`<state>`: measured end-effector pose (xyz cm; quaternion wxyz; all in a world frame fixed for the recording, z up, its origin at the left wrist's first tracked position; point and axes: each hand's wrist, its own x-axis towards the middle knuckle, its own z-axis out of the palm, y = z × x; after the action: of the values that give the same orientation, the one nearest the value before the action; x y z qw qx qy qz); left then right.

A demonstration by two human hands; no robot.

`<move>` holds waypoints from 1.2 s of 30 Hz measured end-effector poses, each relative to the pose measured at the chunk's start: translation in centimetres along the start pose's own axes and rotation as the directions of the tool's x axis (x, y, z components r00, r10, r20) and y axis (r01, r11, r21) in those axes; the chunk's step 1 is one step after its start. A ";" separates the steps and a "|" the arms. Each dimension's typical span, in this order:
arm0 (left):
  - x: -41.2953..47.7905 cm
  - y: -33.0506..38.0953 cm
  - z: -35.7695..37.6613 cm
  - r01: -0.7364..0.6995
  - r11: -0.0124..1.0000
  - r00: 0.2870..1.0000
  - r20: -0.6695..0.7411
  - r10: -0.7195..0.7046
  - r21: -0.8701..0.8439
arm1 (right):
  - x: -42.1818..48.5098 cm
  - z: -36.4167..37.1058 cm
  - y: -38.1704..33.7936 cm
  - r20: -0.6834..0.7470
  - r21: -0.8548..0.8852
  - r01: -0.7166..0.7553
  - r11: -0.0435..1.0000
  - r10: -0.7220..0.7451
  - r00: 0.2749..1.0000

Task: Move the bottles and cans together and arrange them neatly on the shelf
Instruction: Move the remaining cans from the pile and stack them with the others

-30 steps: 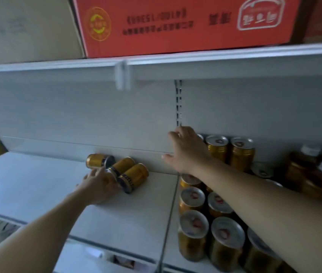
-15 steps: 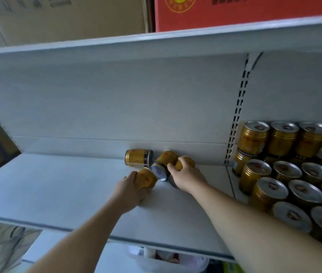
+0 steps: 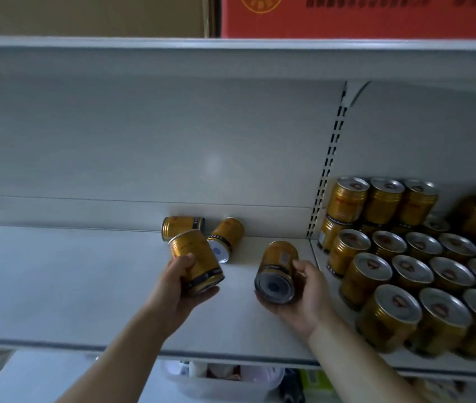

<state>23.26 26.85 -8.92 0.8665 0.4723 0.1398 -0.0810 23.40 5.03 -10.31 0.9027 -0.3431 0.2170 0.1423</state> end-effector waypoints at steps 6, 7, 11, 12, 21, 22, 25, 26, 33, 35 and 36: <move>-1.0 -0.7 8.1 -0.006 1.000 0.989 0.146 0.002 0.025 | -4.2 -0.6 -5.8 0.051 -0.071 0.235 0.969 -0.231 0.972; -1.1 -0.8 9.7 -0.013 0.999 0.985 0.170 0.008 0.029 | -5.0 -1.0 -7.2 0.057 -0.093 0.293 0.951 -0.289 0.956; -1.8 -1.7 16.3 -0.102 0.989 0.942 0.330 0.062 0.104 | -7.7 -3.6 -13.5 0.055 -0.237 0.525 0.818 -0.528 0.848; -1.8 -2.1 18.0 -0.129 0.982 0.930 0.360 0.072 0.137 | -8.2 -4.5 -15.1 0.038 -0.288 0.573 0.767 -0.589 0.807; -1.0 -7.3 31.8 -0.427 0.765 0.883 0.407 0.236 0.483 | -8.4 -13.3 -28.4 0.137 -0.817 0.501 0.286 -0.747 0.650; -0.8 -7.8 32.5 -0.460 0.706 0.876 0.407 0.260 0.539 | -8.2 -13.9 -29.4 0.186 -0.840 0.494 0.226 -0.735 0.653; -0.2 -9.2 33.6 -0.505 0.596 0.863 0.380 0.333 0.624 | -7.1 -14.5 -31.9 0.289 -0.897 0.439 0.053 -0.681 0.673; -0.1 -9.6 33.5 -0.508 0.581 0.861 0.363 0.356 0.636 | -6.6 -14.5 -32.5 0.295 -0.914 0.406 0.016 -0.659 0.692; 0.2 -10.5 31.2 -0.438 0.516 0.872 0.207 0.444 0.736 | -2.6 -13.7 -34.1 0.242 -0.970 0.171 -0.174 -0.576 0.781; 0.5 -10.1 30.0 -0.415 0.514 0.873 0.171 0.456 0.751 | -1.8 -13.6 -34.3 0.253 -0.964 0.153 -0.218 -0.571 0.781; 0.7 -9.9 29.5 -0.404 0.510 0.874 0.157 0.459 0.760 | -1.6 -13.5 -34.4 0.260 -0.960 0.148 -0.236 -0.568 0.781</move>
<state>26.14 -3.31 -1.83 0.5658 0.8184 -0.0026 0.1005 32.03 -29.20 0.60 0.3039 -0.9481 0.0550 -0.0753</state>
